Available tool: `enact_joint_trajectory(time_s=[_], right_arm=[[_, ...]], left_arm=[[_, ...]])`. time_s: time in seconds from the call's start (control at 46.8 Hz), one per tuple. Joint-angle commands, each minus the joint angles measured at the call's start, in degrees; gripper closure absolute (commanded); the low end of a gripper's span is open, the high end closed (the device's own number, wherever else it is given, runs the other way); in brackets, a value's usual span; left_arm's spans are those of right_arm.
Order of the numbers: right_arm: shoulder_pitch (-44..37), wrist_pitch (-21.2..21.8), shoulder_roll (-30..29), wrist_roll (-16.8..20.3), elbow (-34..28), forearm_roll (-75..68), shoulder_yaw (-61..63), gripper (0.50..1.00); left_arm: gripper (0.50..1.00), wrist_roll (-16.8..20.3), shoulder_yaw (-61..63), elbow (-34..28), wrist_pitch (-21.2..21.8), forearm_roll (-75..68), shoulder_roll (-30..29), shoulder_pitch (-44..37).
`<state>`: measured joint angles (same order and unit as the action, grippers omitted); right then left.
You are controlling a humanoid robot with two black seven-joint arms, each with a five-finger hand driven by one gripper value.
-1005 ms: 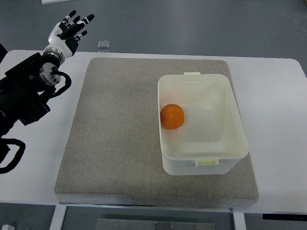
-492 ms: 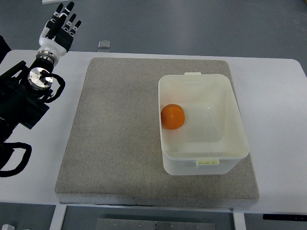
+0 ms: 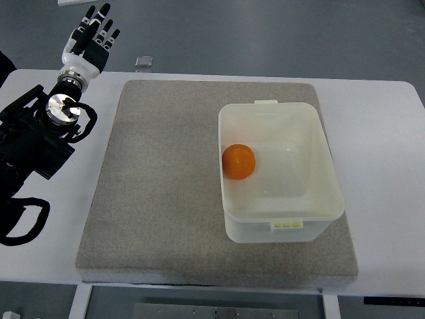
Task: Put orange in box with left hand
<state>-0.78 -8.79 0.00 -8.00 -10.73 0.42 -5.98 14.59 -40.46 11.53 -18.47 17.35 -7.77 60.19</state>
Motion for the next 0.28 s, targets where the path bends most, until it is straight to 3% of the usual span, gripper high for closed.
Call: enact_joint_trajectory(time_s=[0.0, 0.257], right_arm=[[0.0, 0.0, 0.0, 0.0, 0.0, -0.1, 0.0, 0.568], [0.0, 0.0, 0.0, 0.0, 0.0, -0.2, 0.1, 0.568]], left_arm=[[0.501, 0.0, 0.0, 0.4, 0.0, 0.0, 0.2, -0.2], [0.501, 0.0, 0.0, 0.4, 0.2, 0.0, 0.6, -0.4]])
